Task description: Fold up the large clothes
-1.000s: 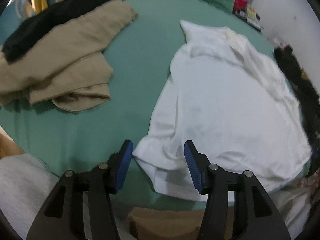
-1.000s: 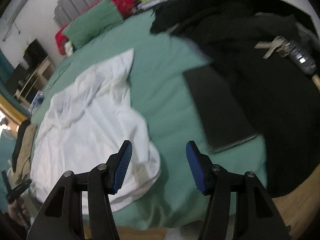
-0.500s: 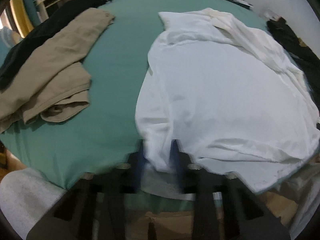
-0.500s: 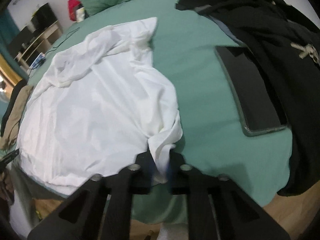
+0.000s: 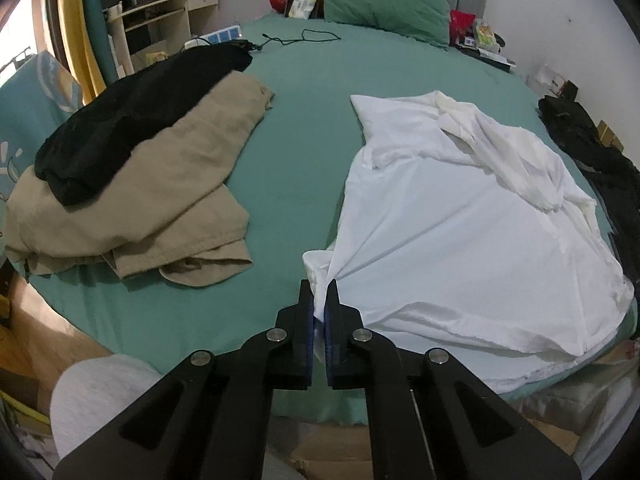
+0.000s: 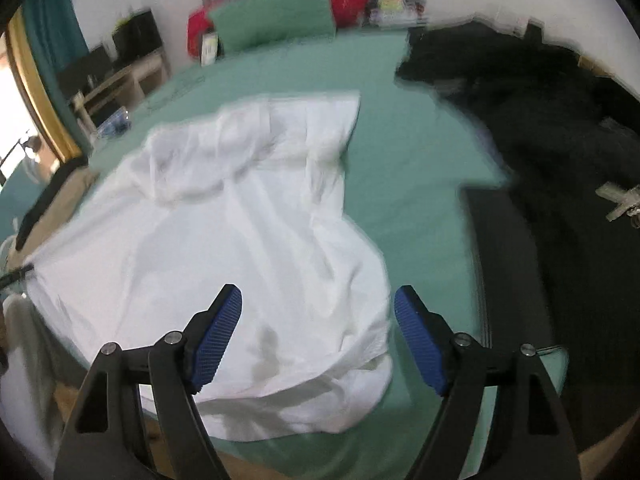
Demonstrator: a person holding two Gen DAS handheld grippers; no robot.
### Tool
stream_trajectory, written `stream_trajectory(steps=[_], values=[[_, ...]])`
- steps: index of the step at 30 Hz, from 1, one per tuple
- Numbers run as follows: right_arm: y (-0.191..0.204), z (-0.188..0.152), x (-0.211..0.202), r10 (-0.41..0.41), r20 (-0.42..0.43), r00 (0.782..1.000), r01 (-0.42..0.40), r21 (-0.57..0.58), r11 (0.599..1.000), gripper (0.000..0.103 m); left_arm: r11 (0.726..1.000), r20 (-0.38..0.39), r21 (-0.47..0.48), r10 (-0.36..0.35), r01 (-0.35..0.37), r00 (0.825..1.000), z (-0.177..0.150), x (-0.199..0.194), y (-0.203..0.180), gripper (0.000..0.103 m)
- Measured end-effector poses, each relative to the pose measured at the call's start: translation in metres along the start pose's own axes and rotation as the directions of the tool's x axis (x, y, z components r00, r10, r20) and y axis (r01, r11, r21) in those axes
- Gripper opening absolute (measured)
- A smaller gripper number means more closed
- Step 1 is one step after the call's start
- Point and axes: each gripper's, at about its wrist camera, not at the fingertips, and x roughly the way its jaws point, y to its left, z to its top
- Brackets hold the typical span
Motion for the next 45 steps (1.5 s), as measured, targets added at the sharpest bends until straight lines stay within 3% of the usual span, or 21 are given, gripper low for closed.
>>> stream_trajectory(steps=[2, 4, 7, 8, 10, 12, 15, 17, 22, 25, 28, 31, 33, 36, 38, 41, 43, 45], values=[[-0.007, -0.005, 0.022, -0.024, -0.1, 0.995, 0.026, 0.02, 0.999, 0.079, 1.0, 0.004, -0.012, 0.007, -0.007, 1.0, 0.001, 0.0, 0.005, 0.004], [-0.008, -0.009, 0.024, -0.033, -0.124, 0.992, 0.036, 0.023, 0.999, 0.079, 1.0, 0.002, -0.021, 0.008, -0.008, 1.0, 0.002, -0.002, 0.008, 0.004], [-0.008, -0.004, 0.0, -0.103, -0.011, 0.995, 0.103, 0.013, 0.995, 0.079, 1.0, 0.004, -0.02, 0.008, -0.008, 1.0, 0.002, -0.002, 0.009, 0.004], [-0.006, 0.0, -0.016, -0.069, 0.068, 0.995, 0.069, 0.002, 0.998, 0.079, 1.0, 0.006, -0.02, 0.006, -0.006, 1.0, 0.002, -0.004, 0.01, 0.004], [-0.001, 0.003, -0.03, 0.005, 0.128, 0.992, -0.001, -0.028, 1.0, 0.079, 1.0, 0.012, -0.018, 0.0, 0.0, 1.0, 0.005, -0.006, 0.01, 0.004], [0.008, 0.004, -0.021, 0.073, 0.066, 0.995, -0.067, -0.084, 0.994, 0.079, 1.0, 0.021, -0.02, -0.01, 0.011, 1.0, 0.007, -0.009, 0.01, 0.004], [0.013, -0.002, 0.008, 0.046, -0.056, 0.997, -0.052, -0.109, 0.993, 0.079, 1.0, 0.025, -0.022, -0.015, 0.015, 1.0, 0.009, -0.012, 0.01, 0.004], [0.005, -0.01, 0.026, 0.007, -0.153, 0.988, -0.016, -0.064, 0.998, 0.079, 1.0, 0.022, -0.022, -0.014, 0.014, 1.0, 0.009, -0.012, 0.01, 0.005], [-0.025, -0.011, 0.008, -0.013, -0.109, 0.994, 0.023, 0.093, 0.995, 0.079, 0.999, -0.003, -0.035, -0.024, 0.024, 1.0, 0.006, -0.007, 0.011, 0.005], [-0.037, -0.01, -0.017, 0.019, -0.032, 0.999, -0.014, 0.148, 0.989, 0.079, 0.999, -0.004, -0.032, -0.02, 0.02, 1.0, 0.006, -0.007, 0.008, 0.005], [-0.036, -0.006, -0.038, -0.042, -0.005, 0.999, 0.043, 0.069, 0.997, 0.079, 1.0, 0.0, -0.026, -0.015, 0.015, 1.0, 0.009, -0.007, 0.007, 0.005], [-0.033, -0.002, -0.043, -0.102, -0.066, 0.993, 0.096, -0.084, 0.992, 0.079, 1.0, 0.009, -0.028, -0.009, 0.009, 1.0, 0.012, -0.008, 0.007, 0.005], [-0.02, -0.002, -0.035, -0.156, -0.122, 0.98, 0.119, -0.27, 0.955, 0.078, 1.0, 0.012, -0.031, -0.004, 0.004, 1.0, 0.014, -0.008, 0.008, 0.005], [0.003, -0.014, -0.012, -0.269, -0.145, 0.952, 0.151, -0.541, 0.827, 0.066, 0.999, 0.009, -0.037, 0.003, -0.003, 1.0, 0.013, -0.007, 0.008, 0.005], [0.004, -0.016, -0.001, -0.278, -0.134, 0.951, 0.147, -0.597, 0.789, 0.06, 0.999, 0.001, -0.038, 0.005, -0.005, 1.0, 0.012, -0.005, 0.007, 0.005], [0.001, -0.015, 0.01, -0.213, -0.121, 0.97, 0.097, -0.608, 0.788, 0.044, 0.999, -0.005, -0.035, 0.004, -0.004, 1.0, 0.012, -0.005, 0.006, 0.005], [0.003, -0.013, 0.011, -0.167, -0.136, 0.977, 0.05, -0.611, 0.79, 0.007, 0.999, -0.001, -0.036, 0.002, -0.002, 1.0, 0.013, -0.006, 0.006, 0.005], [0.007, -0.016, 0.004, -0.164, -0.132, 0.978, 0.044, -0.633, 0.773, 0.007, 0.999, 0.01, -0.037, -0.002, 0.002, 1.0, 0.014, -0.009, 0.005, 0.005]])
